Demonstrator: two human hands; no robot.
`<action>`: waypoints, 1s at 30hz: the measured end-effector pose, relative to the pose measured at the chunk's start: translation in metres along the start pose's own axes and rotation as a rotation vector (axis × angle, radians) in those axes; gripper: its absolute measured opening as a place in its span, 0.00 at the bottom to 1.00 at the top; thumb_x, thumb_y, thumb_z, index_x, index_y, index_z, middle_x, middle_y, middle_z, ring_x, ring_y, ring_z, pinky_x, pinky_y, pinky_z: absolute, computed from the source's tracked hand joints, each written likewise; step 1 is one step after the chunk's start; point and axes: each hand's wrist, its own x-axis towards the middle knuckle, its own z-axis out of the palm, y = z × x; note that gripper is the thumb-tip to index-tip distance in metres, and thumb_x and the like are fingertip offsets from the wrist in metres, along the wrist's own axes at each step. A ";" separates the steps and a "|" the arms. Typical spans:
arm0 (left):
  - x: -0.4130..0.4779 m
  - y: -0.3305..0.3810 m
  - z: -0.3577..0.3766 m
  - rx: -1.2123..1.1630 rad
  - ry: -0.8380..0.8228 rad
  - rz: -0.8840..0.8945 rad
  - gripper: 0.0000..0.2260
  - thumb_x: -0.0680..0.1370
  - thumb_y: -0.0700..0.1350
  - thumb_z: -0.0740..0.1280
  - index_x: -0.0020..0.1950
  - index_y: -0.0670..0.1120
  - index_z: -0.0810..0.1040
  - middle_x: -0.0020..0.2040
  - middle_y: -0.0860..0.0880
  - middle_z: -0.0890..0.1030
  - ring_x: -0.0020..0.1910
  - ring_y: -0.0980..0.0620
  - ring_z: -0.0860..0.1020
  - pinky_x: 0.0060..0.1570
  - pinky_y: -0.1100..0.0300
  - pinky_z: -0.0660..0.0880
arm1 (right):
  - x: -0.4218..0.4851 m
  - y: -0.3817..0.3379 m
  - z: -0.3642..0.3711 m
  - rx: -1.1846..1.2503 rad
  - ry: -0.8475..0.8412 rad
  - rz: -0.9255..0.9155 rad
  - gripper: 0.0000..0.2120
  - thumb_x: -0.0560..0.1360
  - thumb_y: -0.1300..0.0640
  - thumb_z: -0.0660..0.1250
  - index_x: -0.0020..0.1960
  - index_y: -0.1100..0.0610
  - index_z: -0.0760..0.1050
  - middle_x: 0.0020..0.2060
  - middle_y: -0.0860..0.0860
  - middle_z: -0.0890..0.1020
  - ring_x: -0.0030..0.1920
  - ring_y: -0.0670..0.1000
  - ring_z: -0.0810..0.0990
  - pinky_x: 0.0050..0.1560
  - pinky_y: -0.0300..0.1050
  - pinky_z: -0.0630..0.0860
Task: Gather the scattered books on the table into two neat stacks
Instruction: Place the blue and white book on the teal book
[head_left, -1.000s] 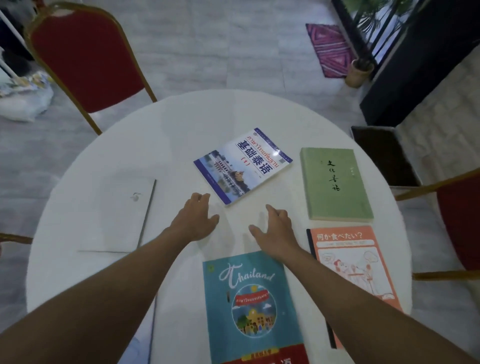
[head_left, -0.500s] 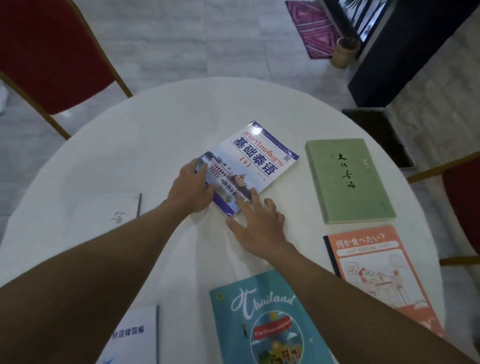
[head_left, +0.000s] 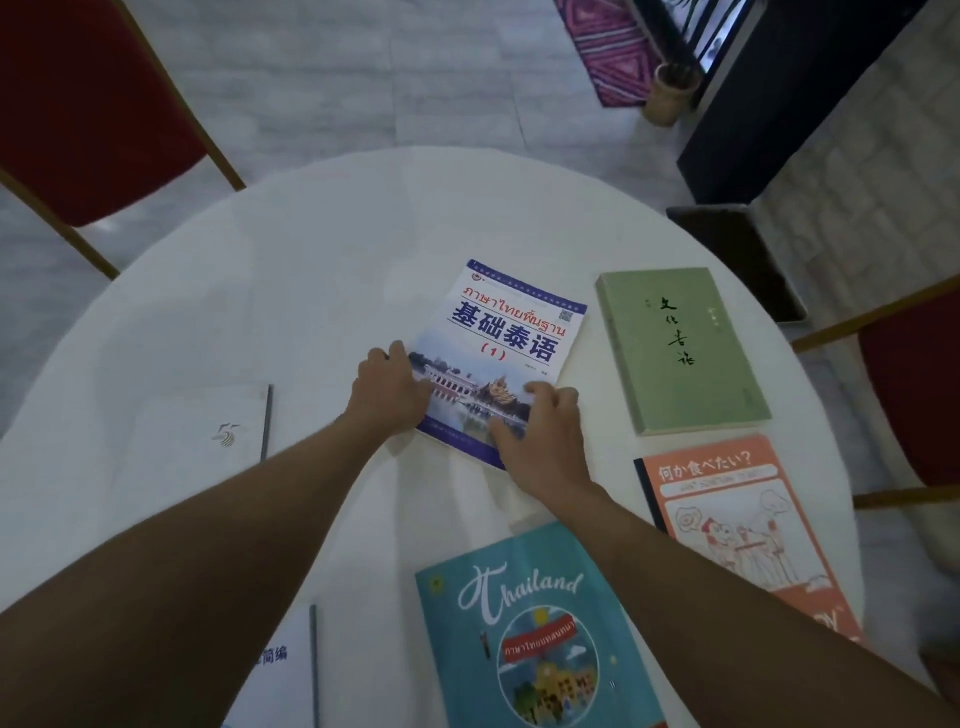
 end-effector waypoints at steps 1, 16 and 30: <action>-0.002 0.001 0.000 -0.065 -0.046 -0.039 0.22 0.79 0.49 0.65 0.70 0.42 0.67 0.66 0.38 0.70 0.64 0.38 0.72 0.63 0.46 0.73 | -0.001 0.000 0.000 0.090 -0.007 0.066 0.29 0.76 0.48 0.71 0.72 0.53 0.63 0.64 0.52 0.64 0.62 0.50 0.71 0.42 0.29 0.68; -0.084 0.023 -0.046 -0.933 -0.232 -0.114 0.20 0.75 0.36 0.68 0.65 0.47 0.67 0.51 0.41 0.82 0.44 0.44 0.84 0.44 0.51 0.84 | -0.020 -0.008 -0.033 0.639 -0.262 0.449 0.33 0.77 0.37 0.63 0.71 0.60 0.69 0.60 0.52 0.80 0.57 0.54 0.80 0.58 0.53 0.79; -0.223 0.017 -0.023 -0.857 -0.243 -0.174 0.23 0.74 0.36 0.68 0.62 0.49 0.61 0.53 0.45 0.80 0.46 0.49 0.83 0.36 0.60 0.82 | -0.107 0.027 -0.080 0.878 -0.397 0.471 0.17 0.72 0.64 0.75 0.60 0.62 0.77 0.51 0.60 0.86 0.49 0.61 0.87 0.48 0.59 0.84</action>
